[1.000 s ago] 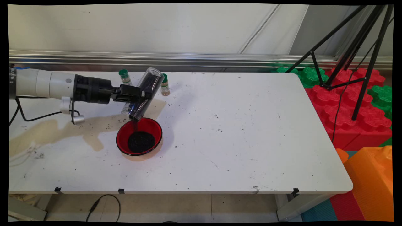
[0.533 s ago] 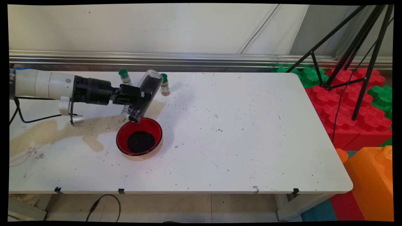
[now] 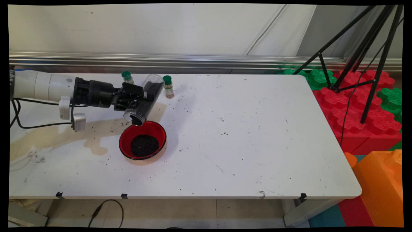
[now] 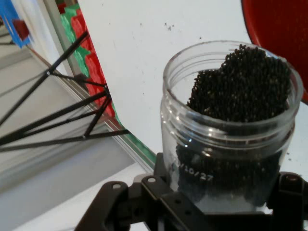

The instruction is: Pour the black seasoning powder in the red bowl

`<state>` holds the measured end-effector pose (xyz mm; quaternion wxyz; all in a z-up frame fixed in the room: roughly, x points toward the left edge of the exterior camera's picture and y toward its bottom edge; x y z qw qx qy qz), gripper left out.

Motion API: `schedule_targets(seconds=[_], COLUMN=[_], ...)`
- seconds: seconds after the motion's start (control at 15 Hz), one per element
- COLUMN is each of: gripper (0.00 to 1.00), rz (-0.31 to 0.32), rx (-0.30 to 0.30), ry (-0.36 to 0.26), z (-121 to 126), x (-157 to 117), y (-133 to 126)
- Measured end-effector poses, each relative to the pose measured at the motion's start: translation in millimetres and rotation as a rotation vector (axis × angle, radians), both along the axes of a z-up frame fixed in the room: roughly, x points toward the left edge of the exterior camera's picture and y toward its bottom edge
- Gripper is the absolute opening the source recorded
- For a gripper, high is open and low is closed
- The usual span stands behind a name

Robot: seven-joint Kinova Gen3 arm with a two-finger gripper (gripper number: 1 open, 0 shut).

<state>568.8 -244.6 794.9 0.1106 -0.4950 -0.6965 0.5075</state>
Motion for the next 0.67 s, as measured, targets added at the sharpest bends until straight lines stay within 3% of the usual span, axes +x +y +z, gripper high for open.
schedule_targets(seconds=[0.67], gripper=[0.00], rz=[0.126], rx=[0.169], ry=[0.156], z=[12.4], x=[0.0], y=[-0.8])
